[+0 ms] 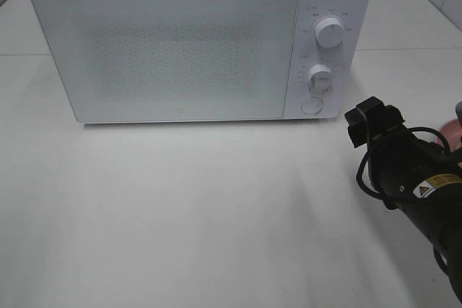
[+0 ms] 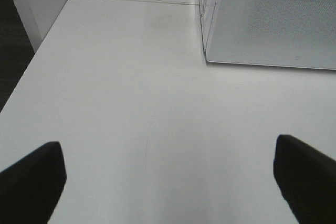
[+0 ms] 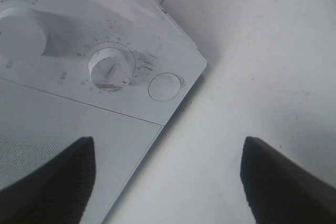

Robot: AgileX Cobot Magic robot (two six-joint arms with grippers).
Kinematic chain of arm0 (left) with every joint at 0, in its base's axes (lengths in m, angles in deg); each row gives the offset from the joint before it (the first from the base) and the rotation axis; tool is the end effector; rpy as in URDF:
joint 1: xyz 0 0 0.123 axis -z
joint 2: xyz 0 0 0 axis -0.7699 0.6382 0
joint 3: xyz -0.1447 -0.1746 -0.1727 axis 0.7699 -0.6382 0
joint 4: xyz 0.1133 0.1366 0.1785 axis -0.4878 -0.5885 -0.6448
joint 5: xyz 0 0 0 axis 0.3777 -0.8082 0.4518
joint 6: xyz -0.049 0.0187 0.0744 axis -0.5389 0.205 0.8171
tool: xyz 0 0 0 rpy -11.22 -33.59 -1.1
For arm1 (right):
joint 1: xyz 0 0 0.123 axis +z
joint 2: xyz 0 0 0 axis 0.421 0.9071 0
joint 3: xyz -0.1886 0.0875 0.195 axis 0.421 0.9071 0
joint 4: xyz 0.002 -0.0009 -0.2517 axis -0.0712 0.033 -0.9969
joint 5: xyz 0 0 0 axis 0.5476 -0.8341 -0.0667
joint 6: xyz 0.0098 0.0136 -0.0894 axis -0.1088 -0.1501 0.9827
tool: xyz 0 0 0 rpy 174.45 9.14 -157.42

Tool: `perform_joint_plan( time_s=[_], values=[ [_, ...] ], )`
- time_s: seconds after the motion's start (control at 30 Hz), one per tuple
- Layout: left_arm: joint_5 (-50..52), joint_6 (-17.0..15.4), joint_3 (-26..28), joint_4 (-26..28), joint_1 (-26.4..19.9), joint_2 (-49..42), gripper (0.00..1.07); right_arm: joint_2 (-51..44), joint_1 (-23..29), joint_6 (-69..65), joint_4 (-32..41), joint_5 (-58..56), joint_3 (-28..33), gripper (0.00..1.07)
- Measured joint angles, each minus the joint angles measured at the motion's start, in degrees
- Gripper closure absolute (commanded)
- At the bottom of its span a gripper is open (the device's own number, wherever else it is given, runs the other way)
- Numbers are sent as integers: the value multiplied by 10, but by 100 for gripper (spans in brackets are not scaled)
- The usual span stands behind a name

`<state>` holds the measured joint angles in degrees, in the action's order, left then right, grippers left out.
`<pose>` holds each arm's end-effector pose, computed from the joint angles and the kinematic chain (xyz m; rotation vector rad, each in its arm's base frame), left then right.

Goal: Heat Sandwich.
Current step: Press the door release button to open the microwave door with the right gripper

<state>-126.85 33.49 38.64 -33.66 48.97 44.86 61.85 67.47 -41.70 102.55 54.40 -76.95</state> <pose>-0.0046 -0.0037 0.2795 -0.0539 2.0156 -0.0581 0.1918 0.0971 0.1315 0.9301 1.6625 0.7257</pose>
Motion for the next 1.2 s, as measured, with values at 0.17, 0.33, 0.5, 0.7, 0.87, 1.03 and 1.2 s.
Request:
perform_joint_plan(
  time_s=[0.17,0.33,0.5,0.7,0.87,1.03,1.2],
  values=[
    [0,0,0,0,0,0,5,0,0,-133,0,-23,0,35],
    [0,0,0,0,0,0,5,0,0,-230,-1,-31,0,45],
    [0,0,0,0,0,0,5,0,0,-277,-1,-32,0,65],
    [0,0,0,0,0,0,5,0,0,-280,-1,-36,0,107],
    [0,0,0,0,0,0,5,0,0,-281,-1,-36,0,107],
    [0,0,0,0,0,0,5,0,0,-282,-1,-36,0,106],
    [0,0,0,0,0,0,5,0,0,-282,-3,-36,0,106]
  ],
)
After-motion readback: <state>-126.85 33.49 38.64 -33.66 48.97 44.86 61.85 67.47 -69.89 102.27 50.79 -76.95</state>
